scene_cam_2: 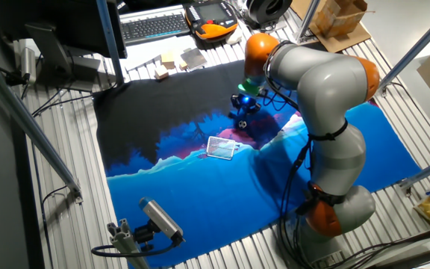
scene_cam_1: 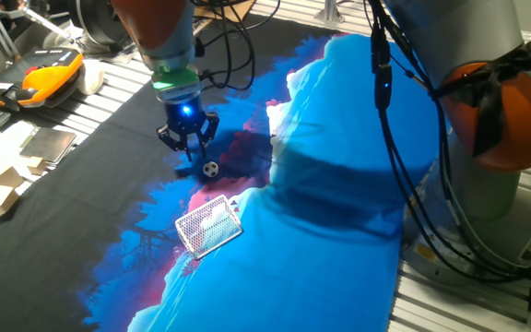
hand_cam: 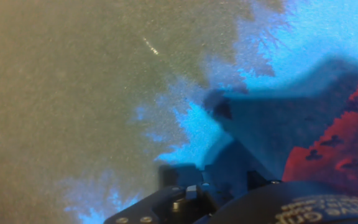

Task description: Push the soccer ball into the goal

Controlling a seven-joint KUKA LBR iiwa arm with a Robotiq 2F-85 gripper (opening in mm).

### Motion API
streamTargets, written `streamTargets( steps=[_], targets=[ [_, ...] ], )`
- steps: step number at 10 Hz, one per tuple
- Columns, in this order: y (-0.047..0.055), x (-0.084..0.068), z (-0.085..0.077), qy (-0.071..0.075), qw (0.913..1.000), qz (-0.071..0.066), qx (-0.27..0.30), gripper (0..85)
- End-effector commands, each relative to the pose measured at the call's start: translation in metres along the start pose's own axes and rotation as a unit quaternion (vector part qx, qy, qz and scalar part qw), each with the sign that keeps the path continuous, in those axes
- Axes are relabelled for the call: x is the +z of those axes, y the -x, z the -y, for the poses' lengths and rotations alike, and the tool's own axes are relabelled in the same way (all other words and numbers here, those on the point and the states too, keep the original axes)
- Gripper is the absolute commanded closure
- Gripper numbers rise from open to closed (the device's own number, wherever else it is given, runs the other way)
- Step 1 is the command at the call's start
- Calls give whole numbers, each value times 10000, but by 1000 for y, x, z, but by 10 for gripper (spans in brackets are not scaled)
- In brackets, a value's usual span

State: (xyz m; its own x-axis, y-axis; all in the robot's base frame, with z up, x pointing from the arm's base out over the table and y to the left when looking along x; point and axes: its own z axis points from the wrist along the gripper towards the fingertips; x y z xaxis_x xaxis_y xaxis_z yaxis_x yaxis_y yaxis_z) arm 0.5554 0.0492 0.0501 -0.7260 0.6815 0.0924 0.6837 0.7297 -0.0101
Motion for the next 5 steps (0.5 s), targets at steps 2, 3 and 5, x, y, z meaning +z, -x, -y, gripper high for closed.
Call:
streamTargets(
  steps=[2,3,5],
  targets=[
    [0,0,0,-28,9999,34,162,510],
    [0,0,0,-23,9999,9,131,510],
    [0,0,0,-52,10000,29,63,510]
  ],
)
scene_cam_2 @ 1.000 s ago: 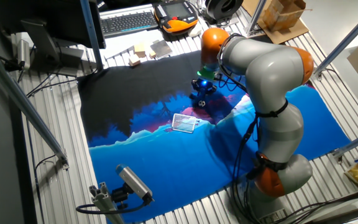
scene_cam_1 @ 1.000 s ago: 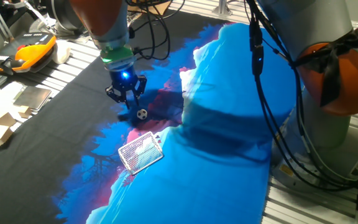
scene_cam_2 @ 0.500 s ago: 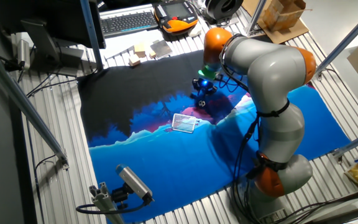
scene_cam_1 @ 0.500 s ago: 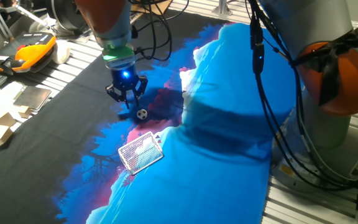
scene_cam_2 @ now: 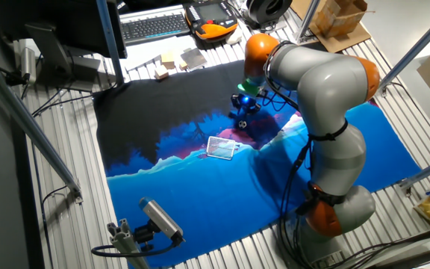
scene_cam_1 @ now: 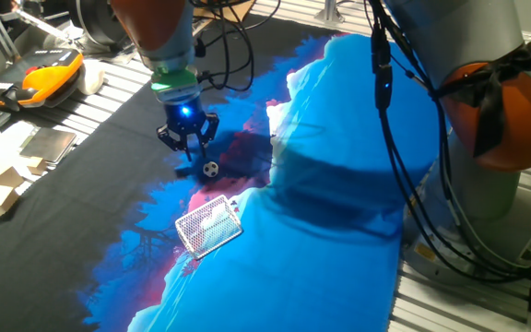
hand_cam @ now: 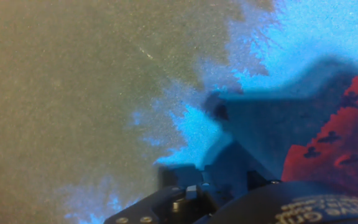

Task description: Push the soccer ball into the goal

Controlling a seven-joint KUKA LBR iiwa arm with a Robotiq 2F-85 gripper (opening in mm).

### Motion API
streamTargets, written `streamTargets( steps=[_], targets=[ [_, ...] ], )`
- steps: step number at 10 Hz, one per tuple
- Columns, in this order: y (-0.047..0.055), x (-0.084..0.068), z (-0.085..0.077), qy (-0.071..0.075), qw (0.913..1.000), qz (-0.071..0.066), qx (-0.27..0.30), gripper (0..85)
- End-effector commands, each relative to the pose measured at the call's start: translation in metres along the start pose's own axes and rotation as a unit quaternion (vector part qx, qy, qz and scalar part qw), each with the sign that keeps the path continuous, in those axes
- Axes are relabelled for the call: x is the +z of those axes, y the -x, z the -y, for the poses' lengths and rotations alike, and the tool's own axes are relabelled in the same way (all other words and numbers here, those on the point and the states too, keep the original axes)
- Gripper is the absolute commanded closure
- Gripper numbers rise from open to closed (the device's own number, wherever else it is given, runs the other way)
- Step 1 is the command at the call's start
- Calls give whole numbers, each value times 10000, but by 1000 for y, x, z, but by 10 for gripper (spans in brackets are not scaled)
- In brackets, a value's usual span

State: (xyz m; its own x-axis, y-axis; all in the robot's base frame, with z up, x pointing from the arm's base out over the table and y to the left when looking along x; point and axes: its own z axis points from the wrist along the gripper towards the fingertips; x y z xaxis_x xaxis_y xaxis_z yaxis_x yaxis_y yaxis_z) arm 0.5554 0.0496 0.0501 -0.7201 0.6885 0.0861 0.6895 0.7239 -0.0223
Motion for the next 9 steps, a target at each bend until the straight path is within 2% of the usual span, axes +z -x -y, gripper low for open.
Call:
streamTargets(
  steps=[1,2,5,6,8,9],
  targets=[
    [0,0,0,-65,9999,31,-90,510],
    [3,0,3,-85,9999,43,-135,510],
    [25,-4,27,158,9998,-107,92,510],
    [30,-4,32,96,9998,-74,160,510],
    [31,-3,34,222,9988,-119,420,510],
    [27,-2,35,180,9986,-79,489,510]
  ],
)
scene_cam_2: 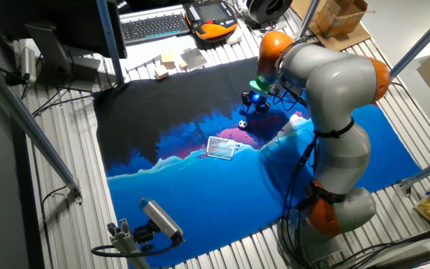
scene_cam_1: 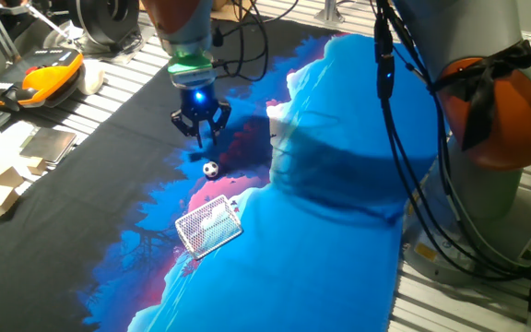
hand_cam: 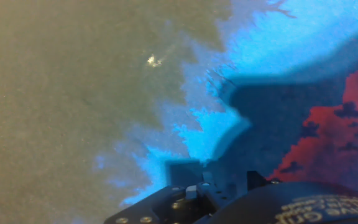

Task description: Push the soccer ball into the goal

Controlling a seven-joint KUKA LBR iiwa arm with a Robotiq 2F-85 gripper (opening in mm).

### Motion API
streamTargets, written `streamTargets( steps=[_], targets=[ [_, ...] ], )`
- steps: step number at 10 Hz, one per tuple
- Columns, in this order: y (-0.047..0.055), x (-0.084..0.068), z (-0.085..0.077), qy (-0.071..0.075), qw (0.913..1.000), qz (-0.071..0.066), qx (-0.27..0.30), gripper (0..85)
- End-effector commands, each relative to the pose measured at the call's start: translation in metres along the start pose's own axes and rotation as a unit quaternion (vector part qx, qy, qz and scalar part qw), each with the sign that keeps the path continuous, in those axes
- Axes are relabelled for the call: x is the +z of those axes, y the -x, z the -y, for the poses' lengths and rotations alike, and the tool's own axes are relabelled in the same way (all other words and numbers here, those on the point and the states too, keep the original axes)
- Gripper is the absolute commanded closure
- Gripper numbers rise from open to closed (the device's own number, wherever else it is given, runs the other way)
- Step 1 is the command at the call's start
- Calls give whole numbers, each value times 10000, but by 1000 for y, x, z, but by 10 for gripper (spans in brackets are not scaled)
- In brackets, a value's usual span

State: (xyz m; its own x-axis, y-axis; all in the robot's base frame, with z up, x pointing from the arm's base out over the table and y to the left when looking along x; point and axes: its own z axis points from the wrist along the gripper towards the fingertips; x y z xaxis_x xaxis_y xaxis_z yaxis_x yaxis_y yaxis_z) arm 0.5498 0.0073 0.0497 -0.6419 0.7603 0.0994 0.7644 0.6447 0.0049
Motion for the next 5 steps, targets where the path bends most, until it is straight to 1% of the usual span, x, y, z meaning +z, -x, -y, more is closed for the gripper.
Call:
streamTargets(
  steps=[1,2,4,5],
  targets=[
    [-2,1,1,-10,10000,27,73,510],
    [-7,4,3,4,9999,44,142,510],
    [-16,9,6,64,9998,10,203,510],
    [-20,9,5,91,9997,1,241,510]
  ],
)
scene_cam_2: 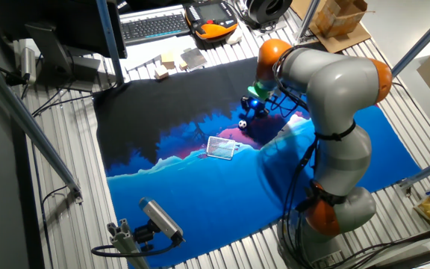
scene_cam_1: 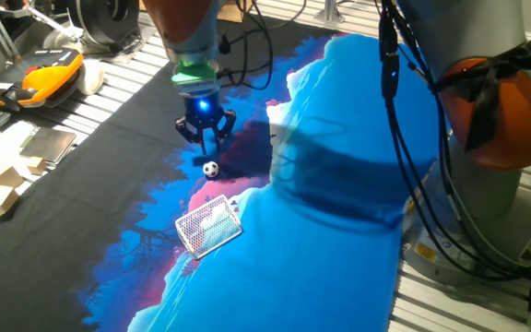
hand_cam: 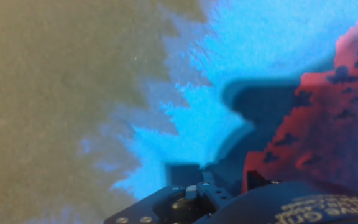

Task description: Push the soccer ball into the goal

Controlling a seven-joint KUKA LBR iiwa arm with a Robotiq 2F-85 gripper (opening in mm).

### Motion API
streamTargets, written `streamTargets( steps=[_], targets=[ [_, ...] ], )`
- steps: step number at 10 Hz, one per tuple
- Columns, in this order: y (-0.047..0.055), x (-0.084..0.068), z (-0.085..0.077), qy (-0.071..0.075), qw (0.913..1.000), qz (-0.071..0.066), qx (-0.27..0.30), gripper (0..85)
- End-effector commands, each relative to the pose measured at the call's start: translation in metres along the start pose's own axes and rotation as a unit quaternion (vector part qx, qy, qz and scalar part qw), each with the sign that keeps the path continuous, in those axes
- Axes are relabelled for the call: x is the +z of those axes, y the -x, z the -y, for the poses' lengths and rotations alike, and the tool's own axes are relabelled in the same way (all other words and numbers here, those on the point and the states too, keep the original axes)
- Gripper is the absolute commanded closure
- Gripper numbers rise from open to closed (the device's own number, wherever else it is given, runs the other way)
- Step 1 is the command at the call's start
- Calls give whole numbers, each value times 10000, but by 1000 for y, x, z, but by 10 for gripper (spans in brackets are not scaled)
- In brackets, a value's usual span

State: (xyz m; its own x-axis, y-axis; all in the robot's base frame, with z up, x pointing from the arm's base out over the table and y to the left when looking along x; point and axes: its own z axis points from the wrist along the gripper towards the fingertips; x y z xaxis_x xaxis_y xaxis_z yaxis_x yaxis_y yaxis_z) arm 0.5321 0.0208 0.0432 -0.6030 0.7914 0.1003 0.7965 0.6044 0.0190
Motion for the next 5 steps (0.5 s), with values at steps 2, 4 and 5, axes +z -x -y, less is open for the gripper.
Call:
streamTargets(
  steps=[2,4,5],
  targets=[
    [-7,-2,-2,10,10000,0,61,510],
    [-10,1,-3,26,10000,3,68,510],
    [-10,5,-4,34,10000,15,68,510]
  ],
)
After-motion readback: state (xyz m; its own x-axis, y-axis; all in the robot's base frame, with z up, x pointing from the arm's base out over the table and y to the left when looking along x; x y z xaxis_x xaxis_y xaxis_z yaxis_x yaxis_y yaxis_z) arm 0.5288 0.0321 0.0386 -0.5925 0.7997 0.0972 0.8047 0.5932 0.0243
